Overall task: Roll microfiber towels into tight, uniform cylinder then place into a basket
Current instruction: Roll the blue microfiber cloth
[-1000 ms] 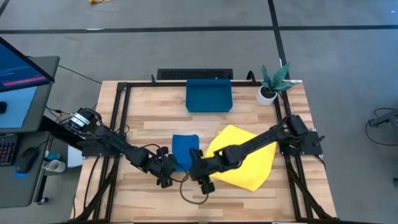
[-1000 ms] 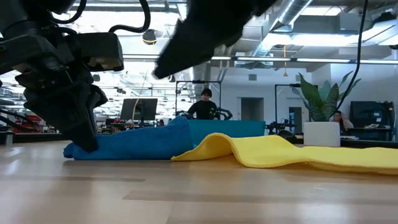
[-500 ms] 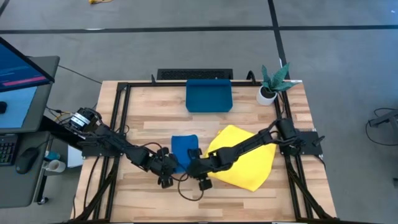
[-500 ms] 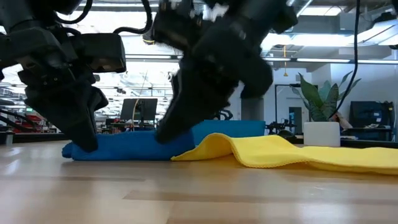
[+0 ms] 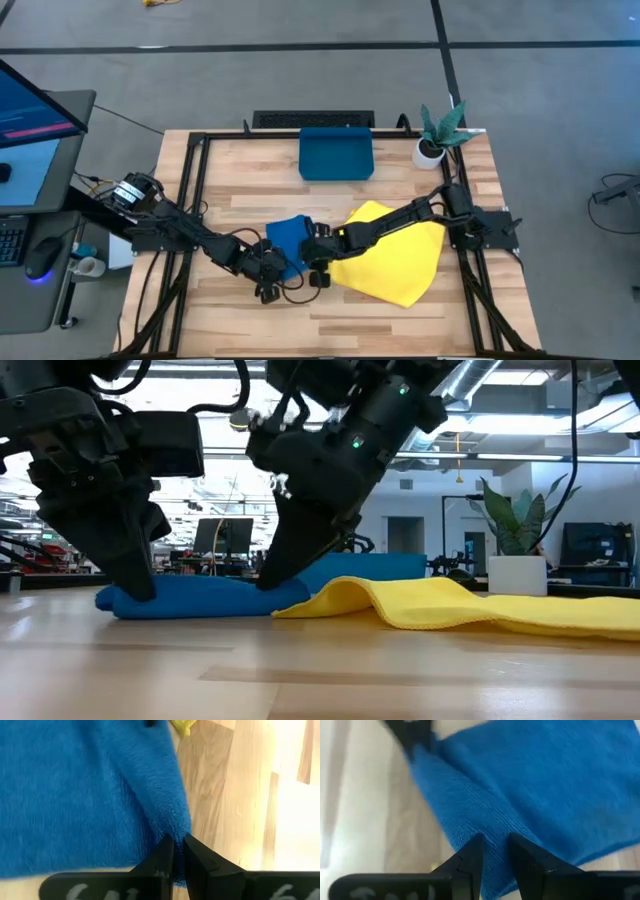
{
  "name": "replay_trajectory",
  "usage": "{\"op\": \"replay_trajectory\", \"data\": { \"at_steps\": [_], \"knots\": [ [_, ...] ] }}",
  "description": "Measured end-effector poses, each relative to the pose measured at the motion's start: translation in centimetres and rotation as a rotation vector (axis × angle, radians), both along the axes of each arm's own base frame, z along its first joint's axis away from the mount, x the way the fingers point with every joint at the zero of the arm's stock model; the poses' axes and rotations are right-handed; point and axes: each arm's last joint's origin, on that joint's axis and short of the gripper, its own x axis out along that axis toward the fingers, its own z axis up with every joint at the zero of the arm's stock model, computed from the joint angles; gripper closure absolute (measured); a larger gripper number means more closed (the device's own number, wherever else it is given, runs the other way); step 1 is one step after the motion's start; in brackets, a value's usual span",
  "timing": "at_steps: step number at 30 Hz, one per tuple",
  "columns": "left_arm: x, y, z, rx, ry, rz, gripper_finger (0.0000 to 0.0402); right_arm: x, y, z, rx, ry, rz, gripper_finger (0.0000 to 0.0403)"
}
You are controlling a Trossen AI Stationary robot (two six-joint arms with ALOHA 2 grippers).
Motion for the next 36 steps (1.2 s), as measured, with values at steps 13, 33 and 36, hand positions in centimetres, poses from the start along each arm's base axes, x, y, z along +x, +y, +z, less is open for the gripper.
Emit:
{"op": "replay_trajectory", "data": {
  "at_steps": [13,33,36],
  "knots": [
    [0.0,0.3,0.4,0.085,-0.047,0.037,0.0344,0.2,-0.9,-0.7,0.056,0.030,-0.049,0.0286],
    [-1.0,-1.4,3.6,0.135,-0.223,-0.123,0.0315,0.2,-1.1,-1.1,0.060,0.045,-0.072,0.0286],
    [-0.3,-1.7,2.4,0.139,-0.222,-0.142,0.0315,0.3,-1.1,-1.1,0.061,0.042,-0.072,0.0286]
  ]
}}
